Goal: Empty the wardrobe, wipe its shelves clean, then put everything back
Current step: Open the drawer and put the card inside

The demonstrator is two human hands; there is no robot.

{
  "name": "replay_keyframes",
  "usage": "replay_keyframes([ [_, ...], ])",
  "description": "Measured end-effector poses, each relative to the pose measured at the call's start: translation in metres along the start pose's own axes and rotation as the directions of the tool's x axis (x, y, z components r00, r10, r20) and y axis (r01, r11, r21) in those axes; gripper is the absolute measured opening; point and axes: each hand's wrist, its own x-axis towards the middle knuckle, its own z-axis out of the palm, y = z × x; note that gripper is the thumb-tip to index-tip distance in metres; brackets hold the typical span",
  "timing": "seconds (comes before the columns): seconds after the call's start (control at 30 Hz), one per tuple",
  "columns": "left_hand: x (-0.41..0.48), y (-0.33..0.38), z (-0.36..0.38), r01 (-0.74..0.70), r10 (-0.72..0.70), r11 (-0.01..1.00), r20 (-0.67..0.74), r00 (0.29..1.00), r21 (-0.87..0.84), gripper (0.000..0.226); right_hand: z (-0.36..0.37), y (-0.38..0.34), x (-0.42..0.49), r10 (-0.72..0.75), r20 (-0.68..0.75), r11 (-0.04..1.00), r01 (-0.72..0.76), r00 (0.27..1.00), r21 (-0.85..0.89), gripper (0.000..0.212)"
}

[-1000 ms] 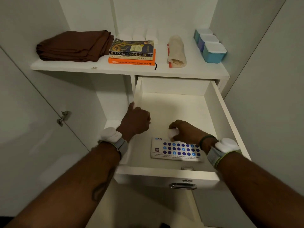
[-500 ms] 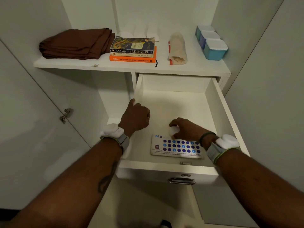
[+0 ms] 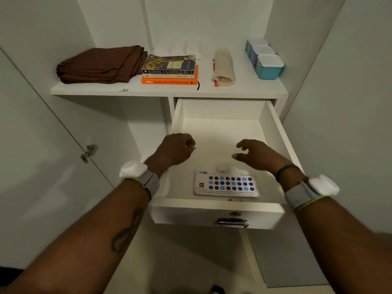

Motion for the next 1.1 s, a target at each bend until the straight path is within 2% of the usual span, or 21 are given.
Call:
replay_keyframes([
  [0.2,-0.094,0.032,-0.01,0.001,-0.001,1.0,0.006,1.0,-0.019,0.032,0.028,0.011,-0.1,0.051,-0.278,0.994,-0.021,0.959,0.111,0.041],
  [0.37,-0.16,0.034,0.011,-0.066,0.071,0.992,-0.049,0.996,0.108,0.055,0.068,0.005,-0.16,-0.024,-0.563,0.997,-0.024,0.826,-0.078,0.042],
  [0.47,-0.18,0.025,0.026,-0.124,0.148,0.963,-0.085,0.985,0.239,0.069,0.088,0.012,-0.184,-0.095,-0.542,0.982,-0.011,0.835,-0.19,0.052],
  [0.6,-0.181,0.018,0.036,-0.184,0.234,0.933,-0.131,0.963,0.31,0.065,0.093,0.025,-0.189,-0.126,-0.503,0.968,-0.004,0.855,-0.25,0.055],
  [0.93,-0.107,0.009,0.039,-0.102,0.207,0.9,-0.209,0.956,0.423,0.061,0.075,0.032,-0.112,-0.15,-0.533,0.976,0.038,0.833,-0.214,0.051],
  [1.1,-0.056,0.003,0.041,-0.032,0.17,0.891,-0.266,0.949,0.453,0.064,0.061,0.04,-0.05,-0.18,-0.519,0.966,0.05,0.835,-0.254,0.062],
])
